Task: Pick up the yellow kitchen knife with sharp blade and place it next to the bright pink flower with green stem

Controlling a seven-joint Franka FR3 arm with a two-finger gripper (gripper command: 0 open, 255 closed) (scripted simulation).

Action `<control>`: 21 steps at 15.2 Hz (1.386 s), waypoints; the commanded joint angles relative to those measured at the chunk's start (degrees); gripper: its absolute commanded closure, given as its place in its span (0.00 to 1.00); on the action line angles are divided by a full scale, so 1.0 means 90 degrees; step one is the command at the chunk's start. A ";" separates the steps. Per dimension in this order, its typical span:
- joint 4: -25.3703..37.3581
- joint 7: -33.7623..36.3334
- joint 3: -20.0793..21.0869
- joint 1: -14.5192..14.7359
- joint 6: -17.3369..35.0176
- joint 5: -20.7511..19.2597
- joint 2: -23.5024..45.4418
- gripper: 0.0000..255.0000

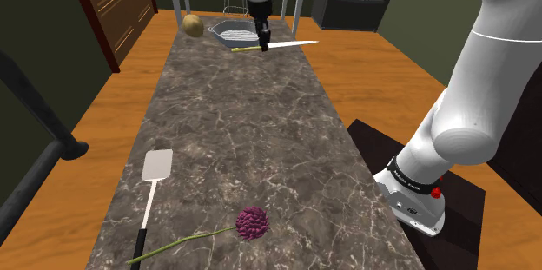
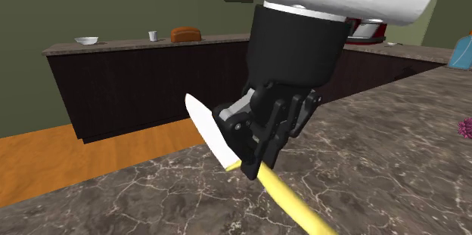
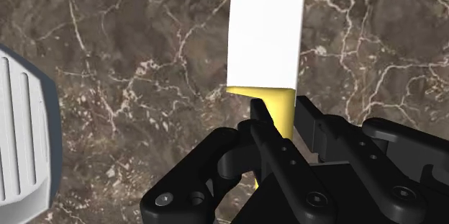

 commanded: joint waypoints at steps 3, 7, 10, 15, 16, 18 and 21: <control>0.0252 -0.0052 0.0004 0.0005 -0.0325 0.0018 -0.0075 1.00; -0.0036 0.0182 0.0103 0.0148 -0.0384 0.0015 -0.0379 1.00; -0.0531 0.0564 0.0266 0.0356 -0.0341 0.0024 -0.0768 1.00; -0.1189 0.1211 0.0580 0.0701 -0.0333 0.0091 -0.1312 1.00; -0.1297 0.1343 0.0648 0.0770 -0.0338 0.0112 -0.1405 1.00; -0.1490 0.1607 0.0791 0.0909 -0.0356 0.0160 -0.1575 1.00; -0.1724 0.2009 0.1016 0.1118 -0.0394 0.0248 -0.1790 1.00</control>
